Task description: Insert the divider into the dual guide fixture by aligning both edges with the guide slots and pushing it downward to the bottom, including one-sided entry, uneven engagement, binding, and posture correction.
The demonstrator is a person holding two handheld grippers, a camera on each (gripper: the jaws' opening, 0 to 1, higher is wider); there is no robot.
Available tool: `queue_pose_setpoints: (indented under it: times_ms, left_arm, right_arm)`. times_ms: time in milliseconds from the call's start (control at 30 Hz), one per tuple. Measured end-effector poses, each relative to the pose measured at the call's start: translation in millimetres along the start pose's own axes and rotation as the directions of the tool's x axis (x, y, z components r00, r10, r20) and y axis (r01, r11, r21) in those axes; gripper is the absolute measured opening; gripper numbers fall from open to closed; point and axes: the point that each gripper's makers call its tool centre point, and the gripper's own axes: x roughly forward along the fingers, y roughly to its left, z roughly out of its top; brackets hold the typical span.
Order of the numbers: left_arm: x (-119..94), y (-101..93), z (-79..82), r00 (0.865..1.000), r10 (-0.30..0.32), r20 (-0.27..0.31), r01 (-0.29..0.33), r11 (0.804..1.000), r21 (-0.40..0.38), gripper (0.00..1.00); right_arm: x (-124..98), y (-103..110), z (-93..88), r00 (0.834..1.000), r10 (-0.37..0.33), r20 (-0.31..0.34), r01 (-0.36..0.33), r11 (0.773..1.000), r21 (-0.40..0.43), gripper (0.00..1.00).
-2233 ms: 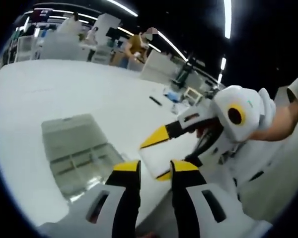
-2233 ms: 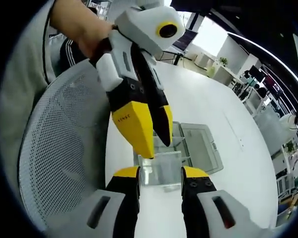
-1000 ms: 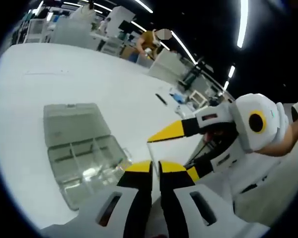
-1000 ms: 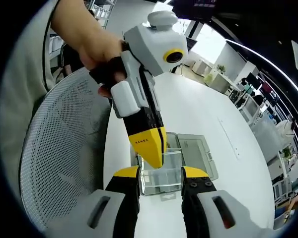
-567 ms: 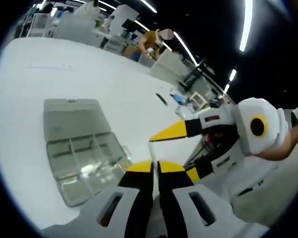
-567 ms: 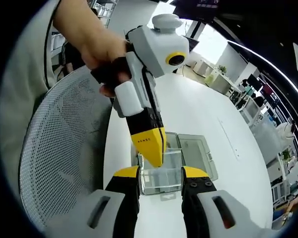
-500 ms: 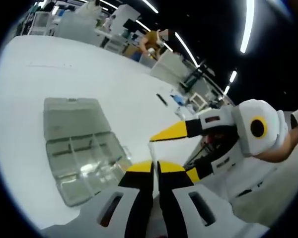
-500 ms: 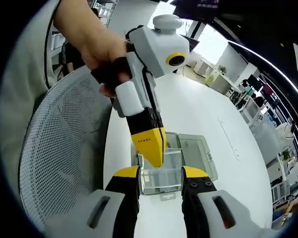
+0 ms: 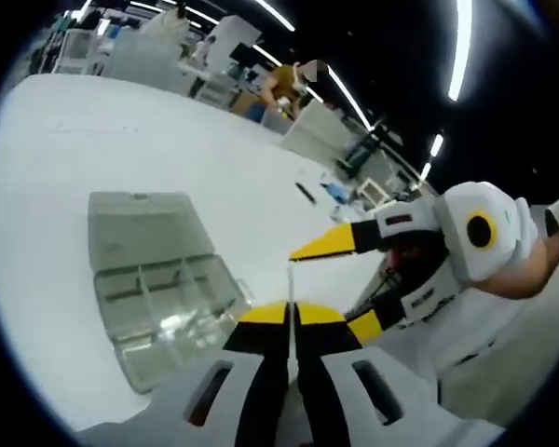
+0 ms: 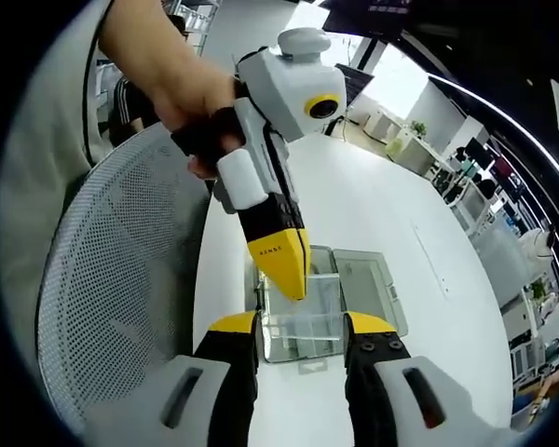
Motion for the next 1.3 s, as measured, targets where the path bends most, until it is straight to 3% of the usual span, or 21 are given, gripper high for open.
queue_pose_setpoints:
  times_ms: [267, 567, 700, 1300]
  left_arm:
    - [-1, -4.4, 0.3, 1.0, -0.026, 0.018, 0.024, 0.996, 0.088, 0.0]
    - [-5, -7.2, 0.4, 0.998, -0.047, 0.028, 0.042, 0.985, 0.167, 0.0]
    - [-6, -7.1, 0.3, 0.998, -0.052, 0.03, 0.045, 0.981, 0.187, 0.0]
    - [-10, -12.5, 2.0, 0.997, -0.061, 0.037, 0.047, 0.952, 0.301, 0.0]
  right_arm:
    - [-4, -12, -0.3, 1.0, 0.018, -0.004, -0.019, 1.0, -0.014, 0.24]
    - [-4, -16, 0.4, 0.995, 0.094, -0.016, -0.094, 0.994, -0.047, 0.18]
    - [-4, -10, 1.6, 0.987, 0.16, -0.025, -0.162, 0.985, -0.059, 0.14]
    - [-3, -4, 3.0, 0.954, 0.293, -0.058, -0.297, 0.952, -0.078, 0.08]
